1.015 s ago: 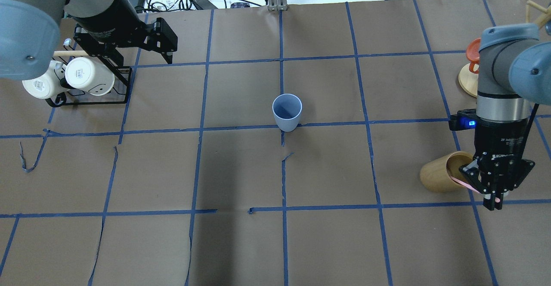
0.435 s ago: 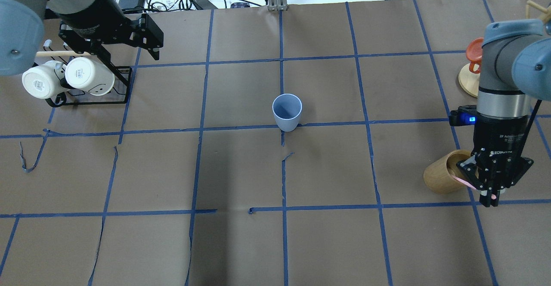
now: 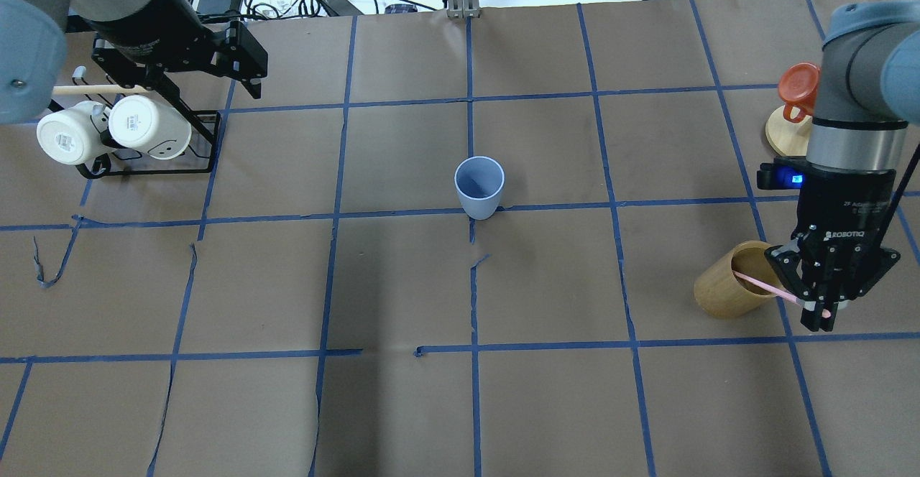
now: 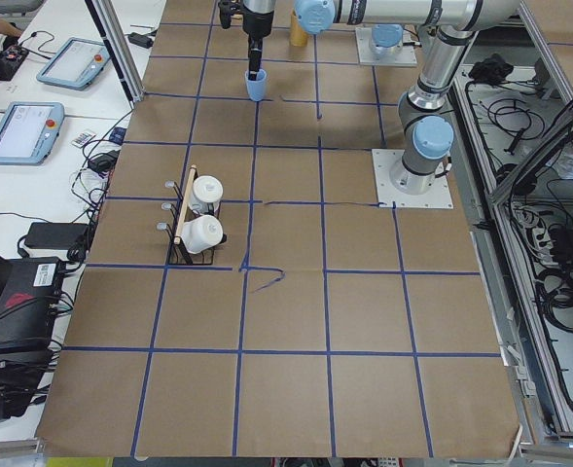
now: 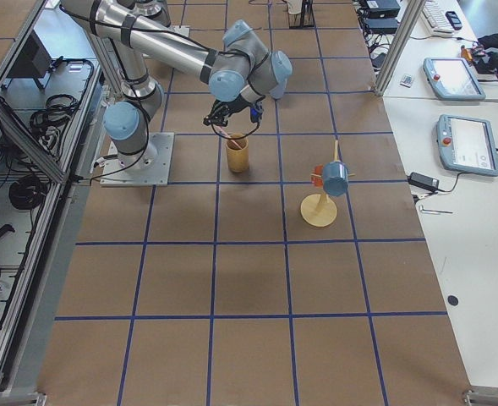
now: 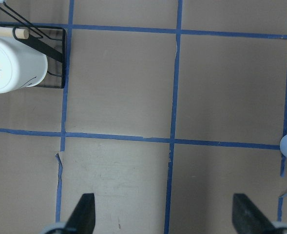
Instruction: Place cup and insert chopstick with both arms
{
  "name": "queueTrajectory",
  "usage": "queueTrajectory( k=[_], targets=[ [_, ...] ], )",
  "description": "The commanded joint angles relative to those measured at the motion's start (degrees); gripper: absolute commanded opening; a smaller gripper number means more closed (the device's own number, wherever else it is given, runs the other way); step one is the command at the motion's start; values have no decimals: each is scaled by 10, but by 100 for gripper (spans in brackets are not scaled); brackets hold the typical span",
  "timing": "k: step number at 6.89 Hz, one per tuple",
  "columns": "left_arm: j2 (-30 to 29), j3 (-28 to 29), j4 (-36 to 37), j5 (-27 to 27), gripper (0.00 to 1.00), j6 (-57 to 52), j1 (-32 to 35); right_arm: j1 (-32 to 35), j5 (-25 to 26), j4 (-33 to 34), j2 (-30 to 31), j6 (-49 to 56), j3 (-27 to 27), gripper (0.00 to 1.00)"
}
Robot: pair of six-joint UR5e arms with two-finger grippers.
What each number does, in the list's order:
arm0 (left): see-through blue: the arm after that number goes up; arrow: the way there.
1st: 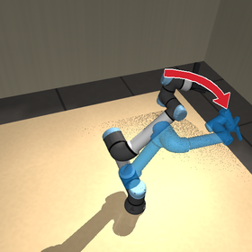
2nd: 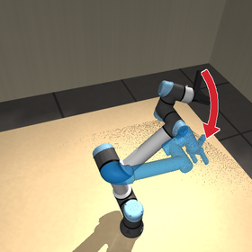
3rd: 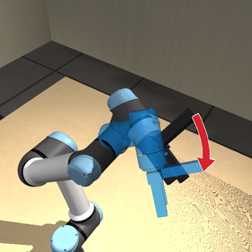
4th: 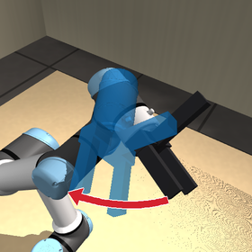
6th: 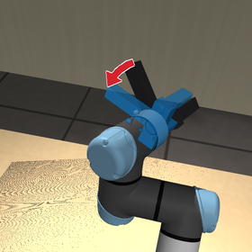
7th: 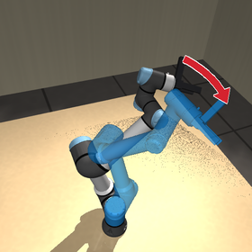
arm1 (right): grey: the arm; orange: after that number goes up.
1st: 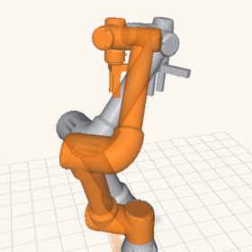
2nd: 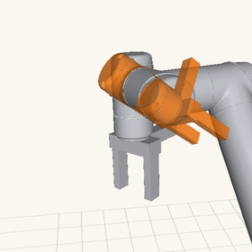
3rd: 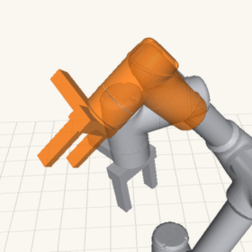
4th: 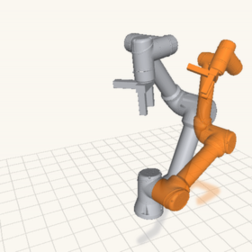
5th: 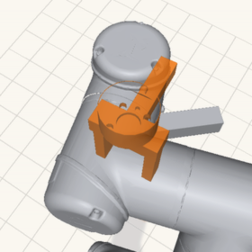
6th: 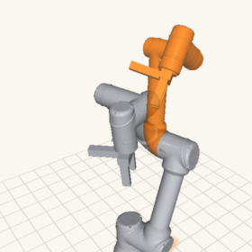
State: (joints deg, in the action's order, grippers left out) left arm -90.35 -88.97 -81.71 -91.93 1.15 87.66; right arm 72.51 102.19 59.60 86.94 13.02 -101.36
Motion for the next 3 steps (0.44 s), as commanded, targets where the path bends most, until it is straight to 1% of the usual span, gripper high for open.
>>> queueTrajectory(
  k=[1, 2, 3],
  targets=[
    [0, -1, -3, 0, 100, 0, 1, 0, -5, -74, -6, -5, 66, 7],
    [1, -1, -5, 0, 100, 0, 1, 0, -5, -103, -5, -15, 101, 7],
    [1, -1, -5, 0, 100, 0, 1, 1, -35, -136, -5, -38, 156, 7]
  ],
)
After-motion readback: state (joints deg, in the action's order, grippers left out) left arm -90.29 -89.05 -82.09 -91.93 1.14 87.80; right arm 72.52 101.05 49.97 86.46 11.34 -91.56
